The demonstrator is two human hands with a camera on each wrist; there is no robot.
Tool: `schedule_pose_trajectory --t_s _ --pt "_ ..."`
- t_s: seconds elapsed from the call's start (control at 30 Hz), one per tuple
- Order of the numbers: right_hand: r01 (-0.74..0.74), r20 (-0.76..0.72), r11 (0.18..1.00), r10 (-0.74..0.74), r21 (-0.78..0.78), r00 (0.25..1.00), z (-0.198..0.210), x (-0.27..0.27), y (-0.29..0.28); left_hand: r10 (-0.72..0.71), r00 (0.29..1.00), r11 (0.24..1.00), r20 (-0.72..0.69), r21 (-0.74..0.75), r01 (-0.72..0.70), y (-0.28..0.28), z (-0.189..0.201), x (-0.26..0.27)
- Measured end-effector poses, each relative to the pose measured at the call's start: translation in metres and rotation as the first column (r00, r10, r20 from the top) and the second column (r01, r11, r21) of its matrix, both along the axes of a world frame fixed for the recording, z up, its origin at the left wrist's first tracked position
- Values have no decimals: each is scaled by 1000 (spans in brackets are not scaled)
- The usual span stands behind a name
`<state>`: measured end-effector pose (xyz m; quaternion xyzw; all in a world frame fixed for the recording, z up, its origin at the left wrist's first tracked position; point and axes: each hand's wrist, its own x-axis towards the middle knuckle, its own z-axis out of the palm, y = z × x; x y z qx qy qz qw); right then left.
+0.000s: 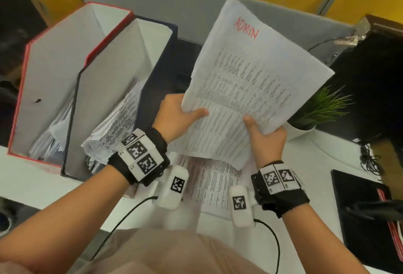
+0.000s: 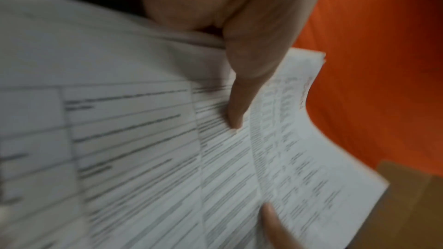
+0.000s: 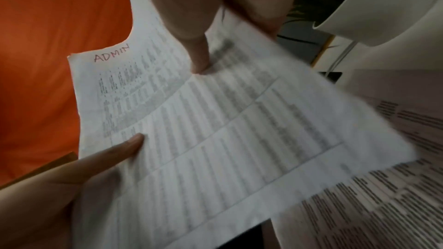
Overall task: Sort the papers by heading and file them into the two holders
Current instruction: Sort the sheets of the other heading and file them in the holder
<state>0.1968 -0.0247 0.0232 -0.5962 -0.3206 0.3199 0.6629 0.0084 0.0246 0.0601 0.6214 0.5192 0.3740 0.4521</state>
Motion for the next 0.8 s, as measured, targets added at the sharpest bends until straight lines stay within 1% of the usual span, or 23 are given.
schedule_pose_trajectory --t_s 0.07,0.17,0.3,0.37,0.43,0.5,0.57,0.6,0.63,0.7,0.8 --pt "-67 22 997 66 48 998 8 -2 2 4 1000 999 -22 32 -3 4 26 -15" --pt "-163 75 986 160 35 984 9 -5 1 39 994 999 -98 24 -37 12 58 -46" --pt "-196 121 979 200 -49 972 -17 -2 -6 138 977 988 -164 -50 -148 22 84 -95" --pt "-184 162 974 204 -130 966 -36 4 -12 192 956 971 -222 -102 -219 26 90 -122" --pt "-144 233 954 208 -264 950 -57 12 -21 227 925 952 -305 -129 -277 28 91 -145" --pt "-78 328 913 222 -400 918 -77 20 -30 284 872 928 -398 -116 -355 30 89 -162" --pt "-16 431 862 269 -507 861 -93 28 -38 329 805 908 -494 -68 -413 30 84 -172" --pt "9 467 830 304 -558 831 -100 30 -41 331 775 906 -539 -48 -420 31 80 -173" --pt "29 485 798 337 -602 807 -106 32 -44 324 749 909 -579 -28 -415 32 75 -173" --pt "56 500 749 383 -661 777 -116 33 -49 304 718 928 -626 24 -372 35 63 -169" --pt "85 548 740 409 -667 730 -125 33 -54 234 690 963 -685 63 -264 38 44 -154"
